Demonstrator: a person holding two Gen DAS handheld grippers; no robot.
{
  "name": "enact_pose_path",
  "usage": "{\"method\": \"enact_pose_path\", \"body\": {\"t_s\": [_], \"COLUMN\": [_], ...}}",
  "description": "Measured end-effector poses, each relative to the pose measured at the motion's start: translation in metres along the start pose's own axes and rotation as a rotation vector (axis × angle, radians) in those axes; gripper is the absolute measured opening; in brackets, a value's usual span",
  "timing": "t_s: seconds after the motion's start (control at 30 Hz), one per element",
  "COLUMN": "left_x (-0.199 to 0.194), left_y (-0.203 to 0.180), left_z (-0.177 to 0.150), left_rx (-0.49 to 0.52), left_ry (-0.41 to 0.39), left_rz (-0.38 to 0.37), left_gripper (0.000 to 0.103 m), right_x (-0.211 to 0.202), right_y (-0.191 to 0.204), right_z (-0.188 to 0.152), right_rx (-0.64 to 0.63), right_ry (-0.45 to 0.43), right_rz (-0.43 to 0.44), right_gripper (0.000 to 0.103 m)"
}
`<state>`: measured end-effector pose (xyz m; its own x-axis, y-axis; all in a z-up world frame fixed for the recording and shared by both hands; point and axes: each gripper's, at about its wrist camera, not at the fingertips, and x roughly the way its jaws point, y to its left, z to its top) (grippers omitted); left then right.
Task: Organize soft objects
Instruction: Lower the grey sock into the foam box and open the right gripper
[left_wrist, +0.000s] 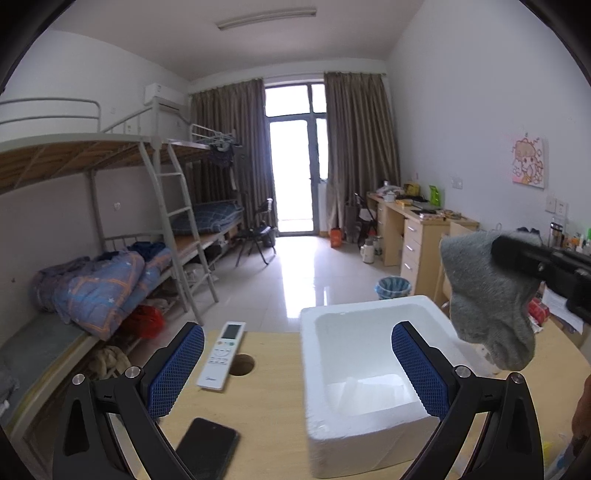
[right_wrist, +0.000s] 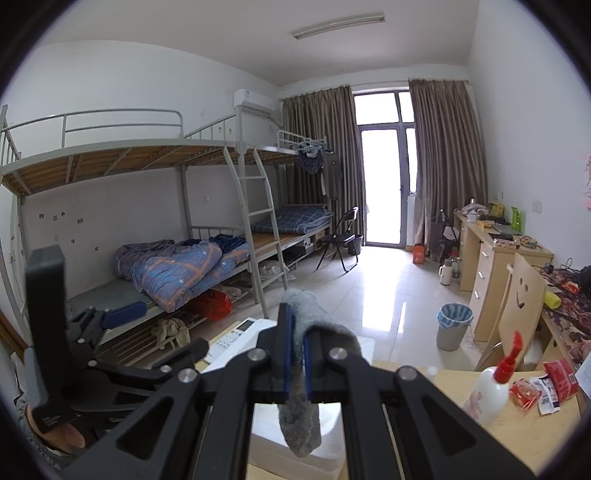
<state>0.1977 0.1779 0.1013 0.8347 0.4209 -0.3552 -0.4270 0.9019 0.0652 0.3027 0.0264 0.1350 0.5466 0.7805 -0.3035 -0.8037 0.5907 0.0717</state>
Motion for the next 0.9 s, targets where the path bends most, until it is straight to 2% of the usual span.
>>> {"method": "enact_pose_path", "body": {"t_s": [0.43, 0.6, 0.9], "left_x": [-0.016, -0.019, -0.018], "left_y": [0.029, 0.035, 0.038], "left_z": [-0.011, -0.013, -0.015], "left_rx": [-0.021, -0.031, -0.042], "left_ry": [-0.013, -0.015, -0.005], "left_rz": [0.081, 0.079, 0.071], "left_gripper": [0.102, 0.102, 0.102], "right_x": [0.019, 0.027, 0.047], "right_y": [0.022, 0.016, 0.013], "right_z": [-0.001, -0.004, -0.013], "right_rx": [-0.016, -0.002, 0.016], "right_ry": [0.028, 0.044, 0.140], "right_rz": [0.051, 0.032, 0.033], "right_gripper": [0.008, 0.008, 0.008]}}
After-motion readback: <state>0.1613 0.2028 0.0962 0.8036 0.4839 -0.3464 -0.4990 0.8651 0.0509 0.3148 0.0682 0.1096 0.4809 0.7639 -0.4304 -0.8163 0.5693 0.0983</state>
